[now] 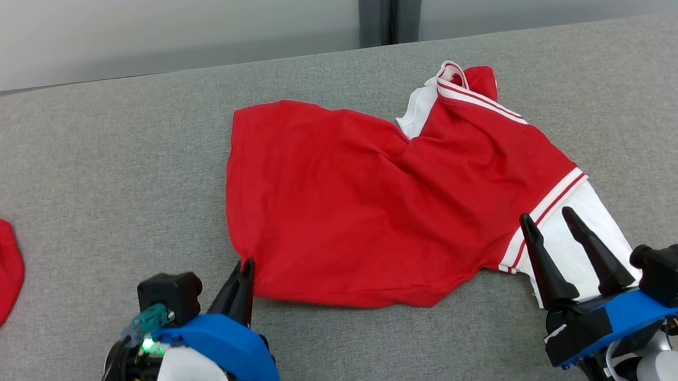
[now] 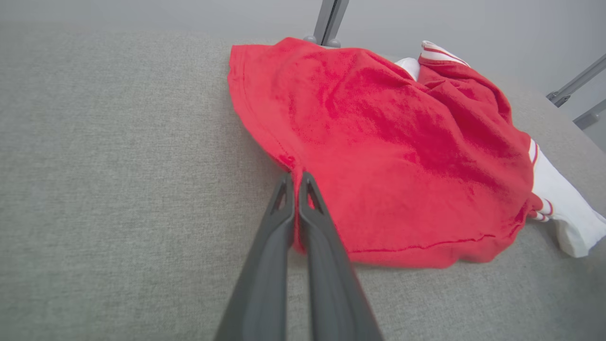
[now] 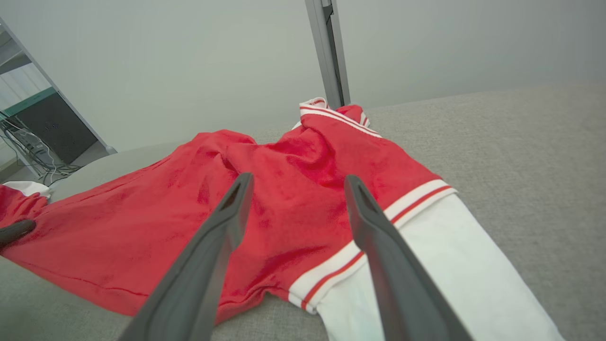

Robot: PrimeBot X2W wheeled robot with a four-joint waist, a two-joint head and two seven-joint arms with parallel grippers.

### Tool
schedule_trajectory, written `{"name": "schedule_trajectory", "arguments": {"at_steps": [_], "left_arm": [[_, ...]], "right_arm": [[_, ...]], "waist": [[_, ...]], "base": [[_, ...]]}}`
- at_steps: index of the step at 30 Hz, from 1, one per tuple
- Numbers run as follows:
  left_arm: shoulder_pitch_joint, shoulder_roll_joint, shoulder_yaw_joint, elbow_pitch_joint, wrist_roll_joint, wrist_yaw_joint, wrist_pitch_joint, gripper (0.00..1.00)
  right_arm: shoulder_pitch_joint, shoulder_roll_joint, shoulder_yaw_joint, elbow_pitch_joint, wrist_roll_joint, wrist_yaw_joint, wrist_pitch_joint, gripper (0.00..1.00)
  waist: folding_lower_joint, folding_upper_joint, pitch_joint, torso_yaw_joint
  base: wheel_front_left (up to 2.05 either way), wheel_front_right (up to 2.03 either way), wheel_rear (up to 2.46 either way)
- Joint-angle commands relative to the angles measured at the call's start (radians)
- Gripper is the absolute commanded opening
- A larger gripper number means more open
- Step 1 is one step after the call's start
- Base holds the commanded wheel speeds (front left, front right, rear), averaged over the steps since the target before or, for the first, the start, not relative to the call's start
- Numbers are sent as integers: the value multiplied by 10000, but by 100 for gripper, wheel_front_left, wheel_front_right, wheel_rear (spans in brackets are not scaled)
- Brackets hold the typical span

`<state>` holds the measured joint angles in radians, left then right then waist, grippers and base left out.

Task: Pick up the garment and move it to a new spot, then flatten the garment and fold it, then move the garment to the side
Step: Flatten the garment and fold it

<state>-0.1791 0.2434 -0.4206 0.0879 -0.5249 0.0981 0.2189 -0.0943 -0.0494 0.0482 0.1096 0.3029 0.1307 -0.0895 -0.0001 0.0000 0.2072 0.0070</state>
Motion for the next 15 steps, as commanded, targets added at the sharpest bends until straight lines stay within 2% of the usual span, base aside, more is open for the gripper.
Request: {"name": "schedule_trajectory", "arguments": {"at_steps": [1,5,7,9,10,15], "left_arm": [[276,98,4,-399,27,164,196,0],[964,256,95,-1477,-118,592,609,0],[1082,352,203,-1577,-67,739,582,0],[999,344,300,-1323,-41,814,483,49],[885,389,385,-1112,58,900,383,98],[645,493,684,22,244,1157,-41,100]], "right_arm": [[101,-22,-9,-49,8,1,4,100],[85,-20,29,-69,3,1,57,100],[86,-20,36,-66,23,1,42,100],[51,-20,93,-32,45,1,40,100],[25,-20,140,-14,59,1,47,100],[-17,-23,125,38,100,1,-35,100]], "waist": [[1,0,-9,17],[1,0,-32,-14],[1,0,-29,-61],[1,0,-27,-157],[1,0,-30,-221],[1,0,-117,-564]], "base": [[0,0,0],[0,0,0],[0,0,0],[0,0,0],[0,0,0],[0,0,0]]}}
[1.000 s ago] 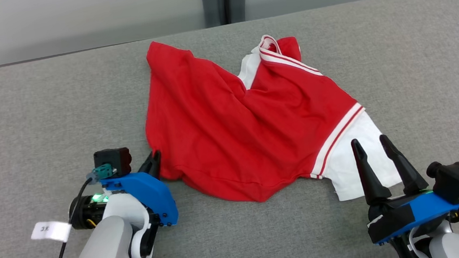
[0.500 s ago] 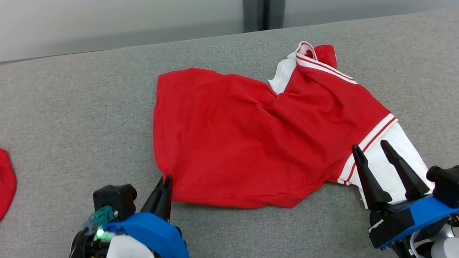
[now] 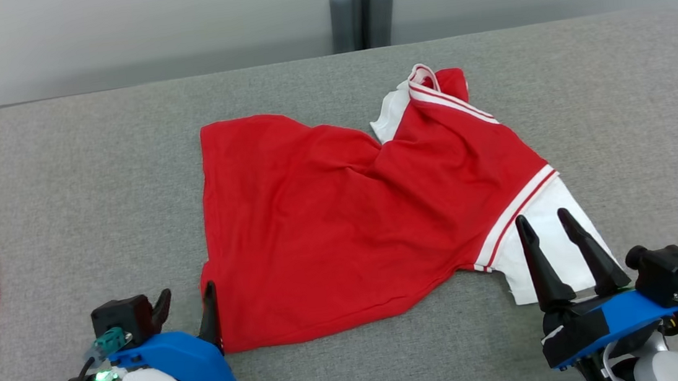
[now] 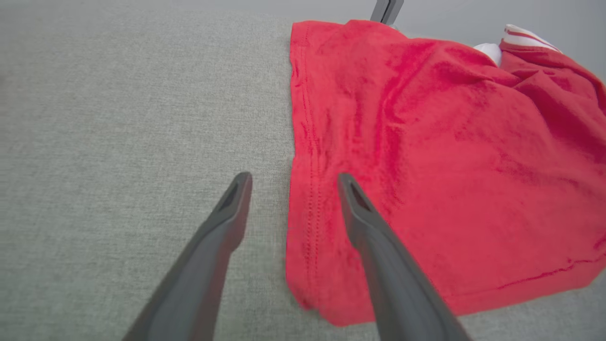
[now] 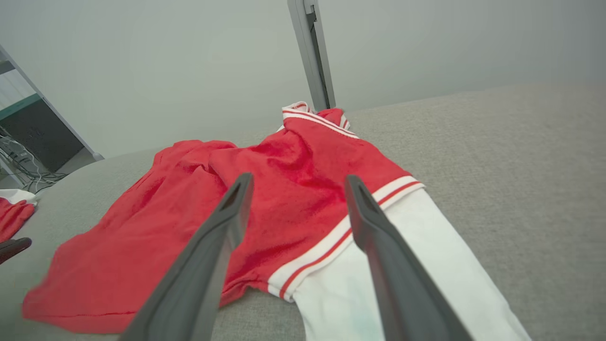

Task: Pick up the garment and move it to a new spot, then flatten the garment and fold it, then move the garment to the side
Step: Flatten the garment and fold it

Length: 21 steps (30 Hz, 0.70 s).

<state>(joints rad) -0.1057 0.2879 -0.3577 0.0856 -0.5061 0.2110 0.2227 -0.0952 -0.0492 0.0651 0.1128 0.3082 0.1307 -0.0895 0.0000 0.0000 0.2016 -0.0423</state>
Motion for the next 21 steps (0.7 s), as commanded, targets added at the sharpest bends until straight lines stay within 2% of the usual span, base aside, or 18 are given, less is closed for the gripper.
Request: {"name": "schedule_trajectory", "arguments": {"at_steps": [1,5,8,17,21], "left_arm": [[-78,61,131,198,44,71,-193,100],[26,82,441,502,-110,56,-767,100],[-3,37,697,572,-133,-43,-1585,100],[-192,-196,978,1100,-158,-946,-4191,100],[-247,-199,1060,1270,75,-1182,-4697,100]], "right_arm": [[30,-22,-79,35,39,1,-54,100],[179,-22,-312,53,8,1,-105,100],[231,-21,-529,13,21,1,-126,100],[413,-22,-1075,-94,1,1,-55,100],[461,-22,-1270,-80,-10,1,-40,100]], "waist": [[0,0,-89,-117],[0,0,-179,-163],[0,0,-250,-71],[0,0,-512,323],[0,0,-670,401]], "base": [[0,0,0],[0,0,0],[0,0,0],[0,0,0],[0,0,0]]}}
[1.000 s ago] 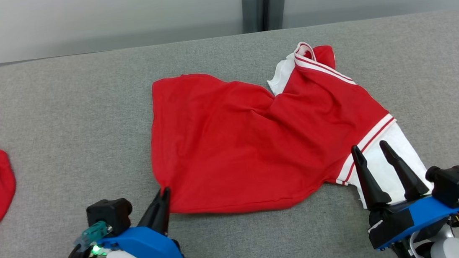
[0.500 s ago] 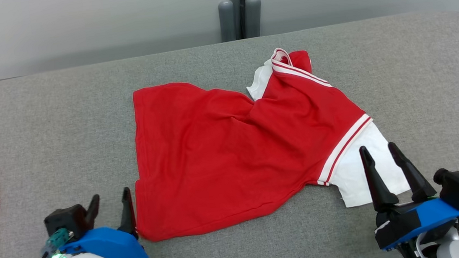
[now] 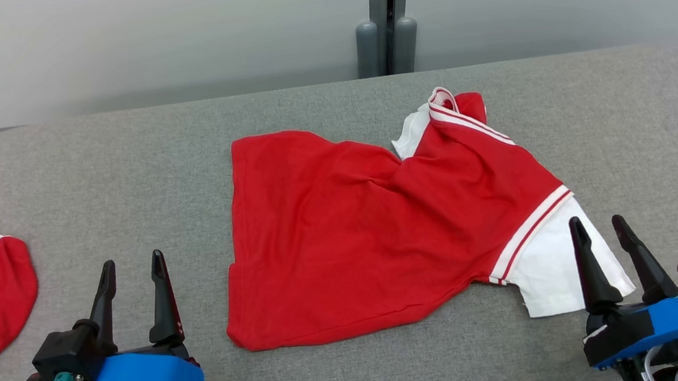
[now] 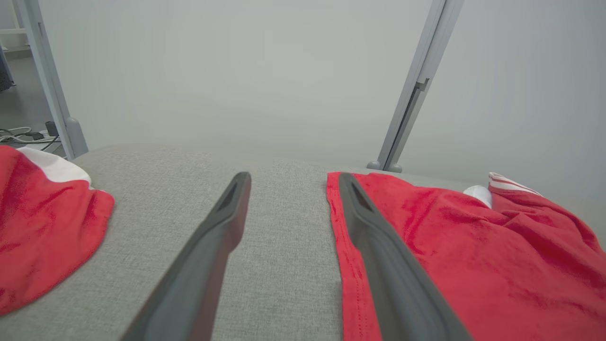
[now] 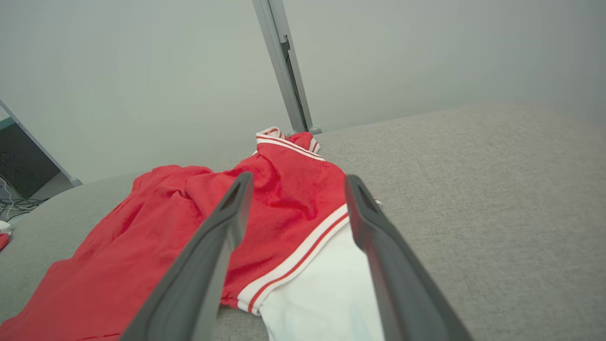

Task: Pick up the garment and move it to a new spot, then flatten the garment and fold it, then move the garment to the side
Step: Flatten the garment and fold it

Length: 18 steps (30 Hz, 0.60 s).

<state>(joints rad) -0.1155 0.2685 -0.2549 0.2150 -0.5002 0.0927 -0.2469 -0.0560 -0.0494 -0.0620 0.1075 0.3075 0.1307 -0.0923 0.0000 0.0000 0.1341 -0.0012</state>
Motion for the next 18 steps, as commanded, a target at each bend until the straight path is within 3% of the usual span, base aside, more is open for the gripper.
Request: {"name": "schedule_trajectory", "arguments": {"at_steps": [1,8,18], "left_arm": [[-134,-35,89,21,91,-46,-80,100],[69,-188,449,90,829,-725,-188,100],[257,-590,787,1157,1077,-1043,-194,100]], "right_arm": [[97,-20,-57,-25,-3,1,1,100],[312,-20,-321,-36,-172,1,90,100],[762,-20,-358,-2,-505,1,332,100]], "waist": [[0,0,-40,6],[0,0,-389,52],[0,0,-1075,42]], "base": [[0,0,0],[0,0,0],[0,0,0]]}}
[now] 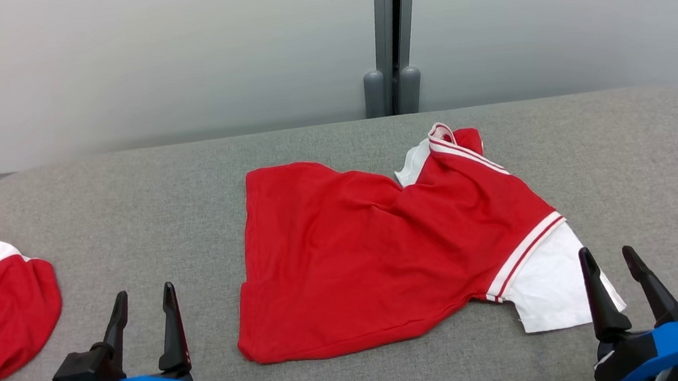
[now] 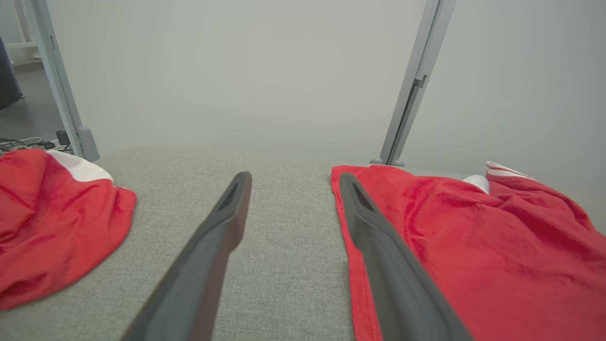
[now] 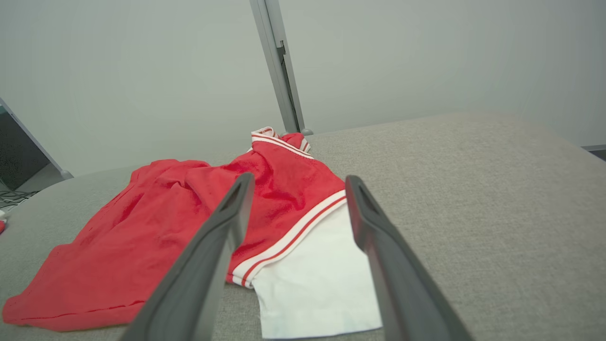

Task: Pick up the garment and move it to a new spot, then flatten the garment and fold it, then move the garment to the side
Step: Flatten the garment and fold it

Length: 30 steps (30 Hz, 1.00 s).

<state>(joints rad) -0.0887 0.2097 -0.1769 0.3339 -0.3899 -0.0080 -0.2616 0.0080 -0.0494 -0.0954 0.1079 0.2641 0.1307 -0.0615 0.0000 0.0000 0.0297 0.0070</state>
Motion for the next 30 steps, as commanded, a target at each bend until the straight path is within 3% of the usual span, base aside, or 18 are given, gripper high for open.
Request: {"name": "schedule_trajectory", "arguments": {"at_steps": [1,30], "left_arm": [[-14,0,-30,105,-30,-46,-45,100],[-107,221,-486,661,-10,-50,279,100]], "right_arm": [[165,-20,-34,2,-83,1,34,100],[300,-20,-95,-69,-203,1,77,100]], "waist": [[0,0,-96,-35],[0,0,-139,21]], "base": [[0,0,0],[0,0,0]]}}
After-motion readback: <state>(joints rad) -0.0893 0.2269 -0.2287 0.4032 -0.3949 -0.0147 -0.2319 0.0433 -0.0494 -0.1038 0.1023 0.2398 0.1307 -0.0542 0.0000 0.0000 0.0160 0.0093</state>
